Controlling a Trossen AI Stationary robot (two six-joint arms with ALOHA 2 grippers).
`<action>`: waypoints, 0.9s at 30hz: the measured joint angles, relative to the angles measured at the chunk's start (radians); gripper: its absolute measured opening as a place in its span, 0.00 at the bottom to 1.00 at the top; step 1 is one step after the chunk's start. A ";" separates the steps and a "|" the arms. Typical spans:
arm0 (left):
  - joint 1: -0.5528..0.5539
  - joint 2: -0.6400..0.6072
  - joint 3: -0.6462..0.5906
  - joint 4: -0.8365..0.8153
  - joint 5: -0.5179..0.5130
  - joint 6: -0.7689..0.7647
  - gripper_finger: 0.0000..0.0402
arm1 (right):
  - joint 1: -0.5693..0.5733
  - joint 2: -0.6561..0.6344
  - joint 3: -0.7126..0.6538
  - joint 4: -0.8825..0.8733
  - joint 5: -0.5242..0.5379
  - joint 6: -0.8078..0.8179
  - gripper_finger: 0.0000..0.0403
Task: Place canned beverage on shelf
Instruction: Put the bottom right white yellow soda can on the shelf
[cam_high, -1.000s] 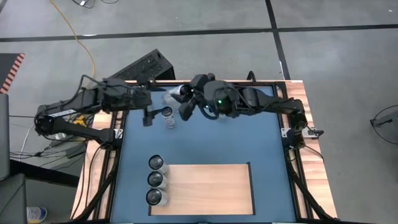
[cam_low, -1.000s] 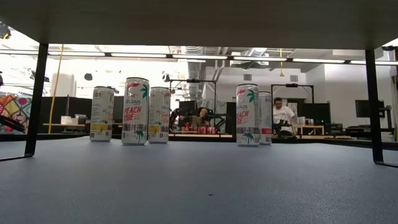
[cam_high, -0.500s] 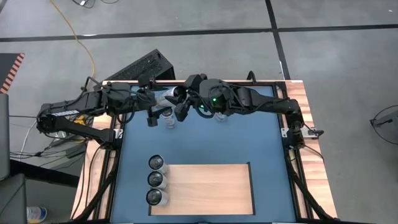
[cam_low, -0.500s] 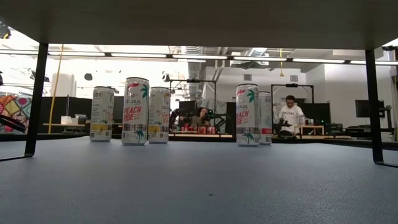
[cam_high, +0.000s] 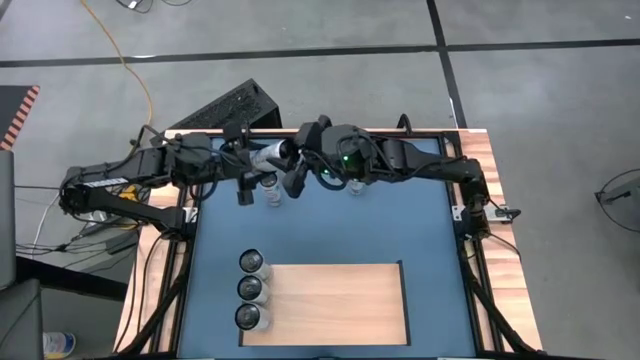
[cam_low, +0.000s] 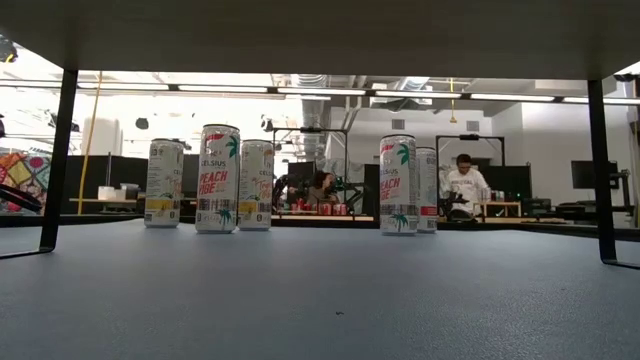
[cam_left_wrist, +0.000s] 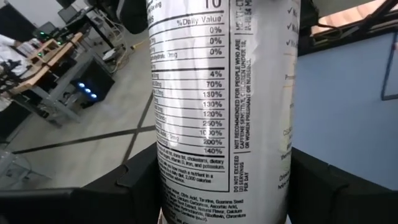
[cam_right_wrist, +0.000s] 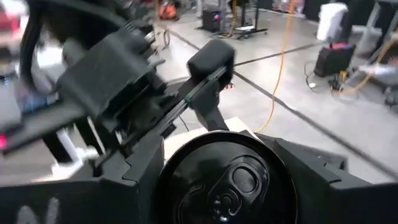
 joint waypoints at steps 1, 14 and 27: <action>-0.003 -0.001 0.000 -0.003 0.003 -0.004 0.59 | 0.000 -0.009 0.003 -0.024 -0.018 -0.038 0.62; -0.029 -0.008 0.000 0.030 0.241 -0.127 0.62 | 0.058 -0.094 0.008 -0.245 -0.119 -0.478 0.62; -0.025 -0.025 -0.001 0.036 0.405 -0.277 0.62 | 0.114 -0.118 0.010 -0.266 -0.037 -0.680 0.62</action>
